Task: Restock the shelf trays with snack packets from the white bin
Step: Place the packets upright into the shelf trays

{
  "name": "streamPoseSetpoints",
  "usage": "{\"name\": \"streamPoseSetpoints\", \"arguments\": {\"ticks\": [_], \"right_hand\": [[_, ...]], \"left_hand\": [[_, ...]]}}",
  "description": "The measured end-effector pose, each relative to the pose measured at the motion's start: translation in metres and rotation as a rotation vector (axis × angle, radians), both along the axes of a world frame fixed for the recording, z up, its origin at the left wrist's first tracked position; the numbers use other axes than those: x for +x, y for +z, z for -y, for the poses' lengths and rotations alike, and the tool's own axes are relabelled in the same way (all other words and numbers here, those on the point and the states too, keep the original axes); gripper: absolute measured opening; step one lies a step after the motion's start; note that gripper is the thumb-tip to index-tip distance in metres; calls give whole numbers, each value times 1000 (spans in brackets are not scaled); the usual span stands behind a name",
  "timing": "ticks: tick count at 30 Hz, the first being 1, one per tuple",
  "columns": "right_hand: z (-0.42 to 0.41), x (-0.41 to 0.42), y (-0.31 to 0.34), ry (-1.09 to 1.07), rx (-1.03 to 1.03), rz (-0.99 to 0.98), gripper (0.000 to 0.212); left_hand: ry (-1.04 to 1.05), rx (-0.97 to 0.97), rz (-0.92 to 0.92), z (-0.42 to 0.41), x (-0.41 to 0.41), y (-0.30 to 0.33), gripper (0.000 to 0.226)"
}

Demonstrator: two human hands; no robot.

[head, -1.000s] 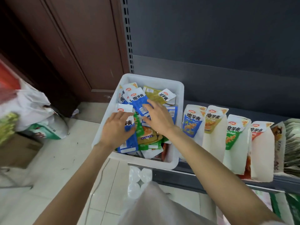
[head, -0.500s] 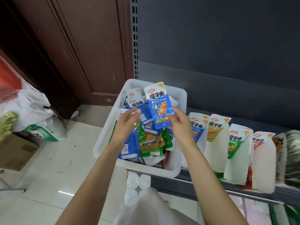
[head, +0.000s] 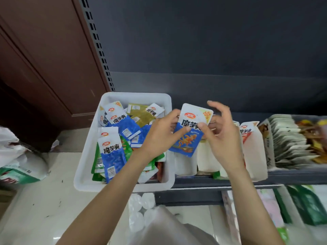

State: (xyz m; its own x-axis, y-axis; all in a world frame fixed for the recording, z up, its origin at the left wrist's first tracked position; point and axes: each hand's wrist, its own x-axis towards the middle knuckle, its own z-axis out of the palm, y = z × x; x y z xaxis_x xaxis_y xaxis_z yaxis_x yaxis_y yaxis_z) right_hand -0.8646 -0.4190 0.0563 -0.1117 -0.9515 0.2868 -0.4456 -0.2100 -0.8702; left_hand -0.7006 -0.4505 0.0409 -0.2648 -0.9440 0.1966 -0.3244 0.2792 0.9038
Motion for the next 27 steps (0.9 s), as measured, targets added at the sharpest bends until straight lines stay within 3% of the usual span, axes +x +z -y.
{"name": "streamPoseSetpoints", "arguments": {"ticks": [4,10,15,20,27], "right_hand": [[5,-13,-8,-74,-58,-190,34],[27,-15,-47,16,-14,-462,25],[45,-13,-72,37,-40,-676,12],[64,-10,-83,-12,-107,-856,7],[65,-8,-71,12,-166,-727,21]], "left_hand": [[50,-65,82,11,-18,-12,19],[164,-160,445,27,-6,-49,23],[250,-175,596,31,-3,-64,21],[358,-173,653,32,-8,-64,21],[483,-281,480,13,4,-54,23]]}}
